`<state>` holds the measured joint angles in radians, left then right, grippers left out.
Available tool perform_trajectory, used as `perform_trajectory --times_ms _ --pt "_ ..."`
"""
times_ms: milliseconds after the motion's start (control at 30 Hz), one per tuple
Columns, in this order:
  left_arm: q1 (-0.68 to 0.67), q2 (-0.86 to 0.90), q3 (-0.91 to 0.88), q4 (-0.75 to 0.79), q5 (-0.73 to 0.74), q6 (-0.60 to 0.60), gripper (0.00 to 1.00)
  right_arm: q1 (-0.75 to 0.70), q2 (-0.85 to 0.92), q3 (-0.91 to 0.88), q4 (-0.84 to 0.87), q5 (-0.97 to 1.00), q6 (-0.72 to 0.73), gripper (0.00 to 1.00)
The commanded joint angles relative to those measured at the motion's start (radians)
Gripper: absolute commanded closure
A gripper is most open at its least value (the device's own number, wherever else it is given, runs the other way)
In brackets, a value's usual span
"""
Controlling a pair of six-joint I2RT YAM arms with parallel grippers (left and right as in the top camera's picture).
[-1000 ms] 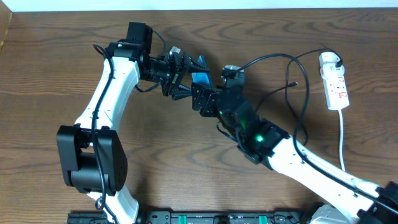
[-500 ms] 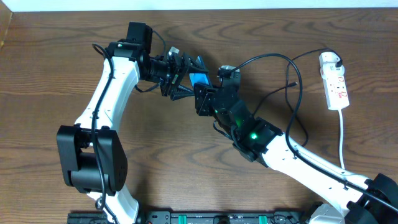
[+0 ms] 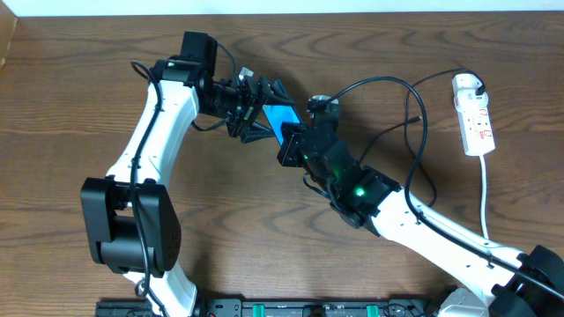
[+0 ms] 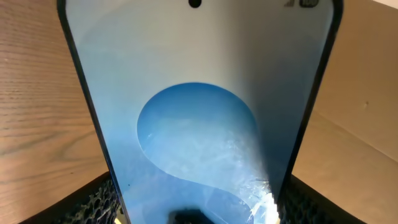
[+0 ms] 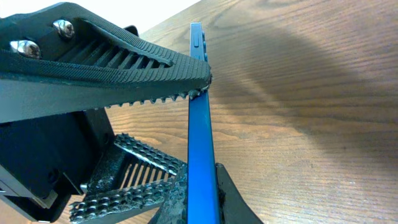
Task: Plug charger to phone and switch on socket
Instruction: 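Grasp the phone with the right gripper and release the left gripper, then bring the left gripper up to the phone held by the right gripper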
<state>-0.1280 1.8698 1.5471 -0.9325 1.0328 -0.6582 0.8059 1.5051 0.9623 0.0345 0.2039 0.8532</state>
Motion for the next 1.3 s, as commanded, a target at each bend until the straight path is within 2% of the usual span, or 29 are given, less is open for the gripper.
perform_trajectory --times_ms 0,100,133,233,267,433,567,733,867,1033,1167,1267 --pt "0.009 -0.034 0.011 0.007 -0.101 0.006 0.27 -0.023 -0.003 0.022 -0.017 -0.018 -0.009 0.99" --pt "0.009 -0.034 0.011 0.008 -0.119 0.01 0.26 -0.052 -0.003 0.022 -0.016 -0.069 -0.009 0.99" --pt "0.009 -0.034 0.011 0.008 -0.128 0.01 0.18 -0.063 -0.003 0.022 -0.018 -0.084 -0.01 0.99" --pt "0.016 -0.035 0.011 0.016 -0.163 0.035 0.11 -0.102 -0.006 0.022 -0.038 -0.114 -0.01 0.99" --pt "0.022 -0.036 0.011 0.019 -0.182 0.047 0.04 -0.116 -0.01 0.022 -0.048 -0.125 -0.01 0.99" --pt "0.071 -0.092 0.011 -0.002 -0.308 0.134 0.03 -0.221 -0.051 0.021 -0.122 -0.238 -0.016 0.99" --pt "0.1 -0.206 0.011 -0.047 -0.398 0.218 0.03 -0.3 -0.08 0.021 -0.183 -0.323 -0.035 0.99" --pt "0.092 -0.432 0.011 -0.155 -0.706 0.247 0.03 -0.39 -0.101 0.021 -0.212 -0.479 -0.134 0.99" --pt "0.069 -0.627 -0.016 -0.209 -0.864 0.247 0.03 -0.425 -0.101 0.019 -0.211 -0.586 -0.191 0.99" --pt "0.062 -0.898 -0.189 -0.172 -0.968 0.176 0.03 -0.432 -0.101 0.009 -0.211 -0.616 -0.204 0.99" --pt "0.062 -1.103 -0.442 -0.067 -0.977 0.115 0.03 -0.432 -0.101 0.005 -0.211 -0.636 -0.204 0.99" --pt "0.062 -1.211 -0.642 0.039 -0.962 -0.004 0.02 -0.432 -0.101 0.005 -0.211 -0.669 -0.205 0.99"
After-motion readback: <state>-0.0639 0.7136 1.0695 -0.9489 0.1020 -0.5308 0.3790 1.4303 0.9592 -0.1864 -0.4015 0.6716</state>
